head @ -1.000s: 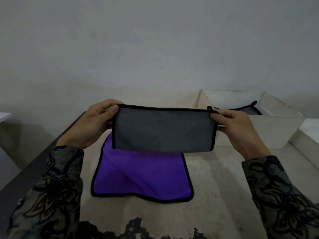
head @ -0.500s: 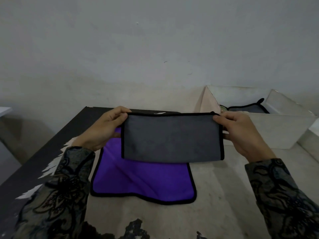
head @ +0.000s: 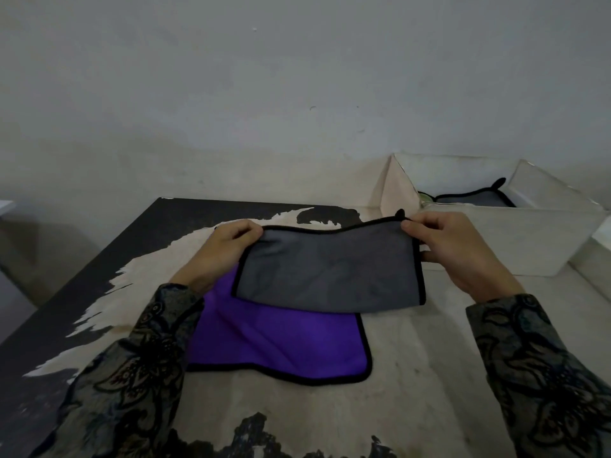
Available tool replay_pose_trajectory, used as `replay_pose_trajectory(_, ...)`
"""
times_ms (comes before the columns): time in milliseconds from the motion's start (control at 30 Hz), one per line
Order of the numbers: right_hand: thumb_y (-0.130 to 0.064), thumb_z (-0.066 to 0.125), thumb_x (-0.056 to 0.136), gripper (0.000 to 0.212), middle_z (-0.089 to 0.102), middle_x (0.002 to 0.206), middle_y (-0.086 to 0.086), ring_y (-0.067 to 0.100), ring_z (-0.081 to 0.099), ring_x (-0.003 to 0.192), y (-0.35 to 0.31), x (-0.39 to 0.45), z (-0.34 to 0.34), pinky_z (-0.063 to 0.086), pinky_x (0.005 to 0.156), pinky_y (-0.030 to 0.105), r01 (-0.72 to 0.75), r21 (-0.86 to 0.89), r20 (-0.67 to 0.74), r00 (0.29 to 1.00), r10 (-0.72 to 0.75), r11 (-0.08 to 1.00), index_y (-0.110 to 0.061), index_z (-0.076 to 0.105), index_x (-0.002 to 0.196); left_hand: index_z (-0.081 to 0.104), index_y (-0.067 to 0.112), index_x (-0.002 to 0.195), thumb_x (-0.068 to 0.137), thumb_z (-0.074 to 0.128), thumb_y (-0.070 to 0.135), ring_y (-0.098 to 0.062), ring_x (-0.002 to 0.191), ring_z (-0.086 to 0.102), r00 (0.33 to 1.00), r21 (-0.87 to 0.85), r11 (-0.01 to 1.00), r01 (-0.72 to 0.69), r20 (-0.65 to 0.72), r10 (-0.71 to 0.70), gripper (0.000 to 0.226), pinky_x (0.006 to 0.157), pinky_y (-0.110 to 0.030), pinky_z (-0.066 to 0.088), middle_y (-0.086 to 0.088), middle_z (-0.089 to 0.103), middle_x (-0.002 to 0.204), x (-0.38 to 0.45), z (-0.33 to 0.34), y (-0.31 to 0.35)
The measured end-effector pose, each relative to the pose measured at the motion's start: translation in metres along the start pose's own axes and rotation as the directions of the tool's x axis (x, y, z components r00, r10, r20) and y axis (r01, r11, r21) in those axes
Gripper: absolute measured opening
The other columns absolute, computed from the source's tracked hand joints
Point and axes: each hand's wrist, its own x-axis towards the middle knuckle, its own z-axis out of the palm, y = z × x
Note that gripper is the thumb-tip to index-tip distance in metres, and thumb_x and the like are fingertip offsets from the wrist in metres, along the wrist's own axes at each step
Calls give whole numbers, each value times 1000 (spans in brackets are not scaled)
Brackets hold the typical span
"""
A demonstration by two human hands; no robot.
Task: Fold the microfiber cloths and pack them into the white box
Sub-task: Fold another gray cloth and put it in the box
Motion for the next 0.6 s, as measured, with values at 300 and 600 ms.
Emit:
replay_pose_trajectory(300,-11,67,93,9,74,93,13,19,71,84,-5,1,-13,62,72,30,153,57,-149,979,-143,987,-5,75,95,69,4,93,99,55,18,-19,83,59,953,108,972,-208,-203,226,20,79,-46,53,-16,67,91,-3,-25,30)
replay_pose_trajectory(600,-9,69,91,8,71,94,8,15,69,86,-13,-4,-13,59,70,27,250,102,-127,963,-236,963,-14,73,97,64,23,115,99,55,12,-12,73,61,938,-42,973,-227,-278,207,21,66,-30,51,-5,67,81,-10,-30,49)
